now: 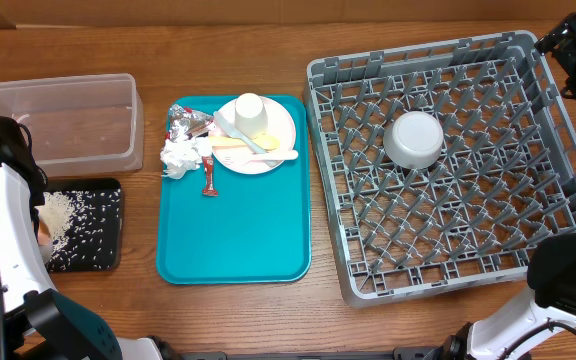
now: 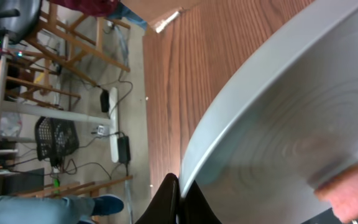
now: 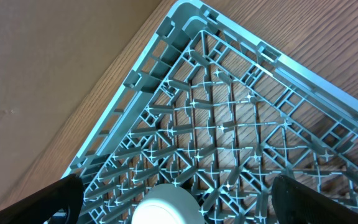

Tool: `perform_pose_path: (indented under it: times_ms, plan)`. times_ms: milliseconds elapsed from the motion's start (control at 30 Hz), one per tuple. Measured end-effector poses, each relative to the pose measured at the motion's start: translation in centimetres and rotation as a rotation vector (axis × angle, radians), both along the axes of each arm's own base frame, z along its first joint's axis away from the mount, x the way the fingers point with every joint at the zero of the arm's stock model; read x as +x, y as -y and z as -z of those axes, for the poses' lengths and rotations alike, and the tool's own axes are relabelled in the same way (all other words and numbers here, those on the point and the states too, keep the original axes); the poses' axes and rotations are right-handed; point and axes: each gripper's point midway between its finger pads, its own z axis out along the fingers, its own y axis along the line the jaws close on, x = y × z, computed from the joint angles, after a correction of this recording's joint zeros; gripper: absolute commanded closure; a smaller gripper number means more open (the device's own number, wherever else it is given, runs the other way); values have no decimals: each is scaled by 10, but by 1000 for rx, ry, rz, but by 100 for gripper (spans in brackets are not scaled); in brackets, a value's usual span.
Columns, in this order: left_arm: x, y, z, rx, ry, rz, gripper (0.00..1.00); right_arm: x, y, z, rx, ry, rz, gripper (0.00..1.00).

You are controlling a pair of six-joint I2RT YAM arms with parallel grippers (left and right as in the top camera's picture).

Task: Sort waste into correct bins and load items into the dishwasher rack
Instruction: 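Tilt the plate over the black tray to slide the food off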

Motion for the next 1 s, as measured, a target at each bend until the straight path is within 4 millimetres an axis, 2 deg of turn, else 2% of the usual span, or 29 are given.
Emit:
perform_pose_path:
  times_ms: [167,400,1000]
  plan:
    - [1,-1,-2,18,-1,0,96,0,0,0,0,0,1,0]
    - [14,0,-1,26,39,25,96,0,0,0,0,0,0,0]
    - [12,3,1,3,28,30,96,0,0,0,0,0,1,0]
